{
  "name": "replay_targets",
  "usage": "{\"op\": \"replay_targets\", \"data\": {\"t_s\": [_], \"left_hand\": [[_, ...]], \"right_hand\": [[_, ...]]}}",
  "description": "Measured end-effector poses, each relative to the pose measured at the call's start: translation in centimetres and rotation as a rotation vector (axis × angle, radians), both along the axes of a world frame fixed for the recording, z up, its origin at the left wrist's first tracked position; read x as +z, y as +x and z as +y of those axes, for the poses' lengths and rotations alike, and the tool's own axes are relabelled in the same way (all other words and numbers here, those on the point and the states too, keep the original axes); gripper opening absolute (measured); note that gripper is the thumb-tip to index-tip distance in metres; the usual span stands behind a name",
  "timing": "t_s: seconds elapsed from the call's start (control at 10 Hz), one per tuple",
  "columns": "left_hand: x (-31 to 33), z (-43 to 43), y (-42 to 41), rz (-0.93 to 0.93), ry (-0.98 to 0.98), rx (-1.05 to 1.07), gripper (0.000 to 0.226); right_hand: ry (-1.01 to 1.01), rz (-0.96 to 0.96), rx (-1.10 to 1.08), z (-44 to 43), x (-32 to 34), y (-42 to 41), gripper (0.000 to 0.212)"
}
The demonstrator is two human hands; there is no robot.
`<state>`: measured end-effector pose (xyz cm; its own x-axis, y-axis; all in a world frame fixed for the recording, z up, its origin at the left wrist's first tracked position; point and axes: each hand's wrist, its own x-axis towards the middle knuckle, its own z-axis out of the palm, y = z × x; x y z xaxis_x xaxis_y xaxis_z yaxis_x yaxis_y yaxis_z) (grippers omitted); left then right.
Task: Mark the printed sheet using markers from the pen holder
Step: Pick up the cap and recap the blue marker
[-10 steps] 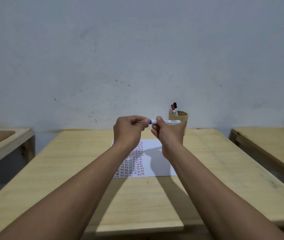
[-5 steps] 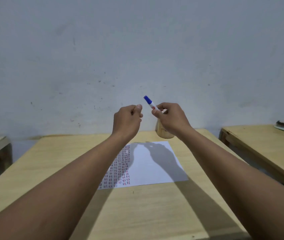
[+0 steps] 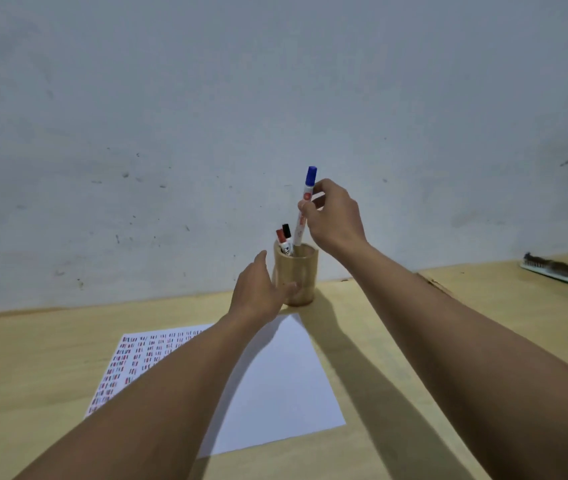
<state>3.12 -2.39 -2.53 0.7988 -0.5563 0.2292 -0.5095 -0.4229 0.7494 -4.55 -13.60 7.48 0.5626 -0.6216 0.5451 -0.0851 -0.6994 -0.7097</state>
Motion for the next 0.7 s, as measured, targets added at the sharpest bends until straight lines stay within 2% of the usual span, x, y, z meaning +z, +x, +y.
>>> {"op": "replay_targets", "data": {"t_s": [0.1,0.3,0.5,0.6,0.7], "left_hand": [[-0.7,-0.9,0.1,0.024,-0.012,-0.013,0.087],[-1.4,-1.8,0.0,0.031,-0.094,-0.018,0.045],[-1.7,-1.9,0.0,0.032,-0.111,0.014,0.044],[-1.8,-1.8,-0.1,0.044,-0.111,0.015,0.043],[-1.3,-0.9,-1.1,0.051,-0.139,0.039,0.054]], "right_hand": [[-0.006,0.081,-0.026,-0.7,-1.2,0.6,0.016],[0.15,0.249,-0.008,-1.5,-3.9,1.5,0.029],[0.162,0.363,-0.039,-1.6,-4.3,1.7,0.024],[0.178,0.342,-0.031,-2.0,-4.4,1.5,0.014],[0.207,0.279,-0.012,-1.7,-4.0,0.4,0.021]]}}
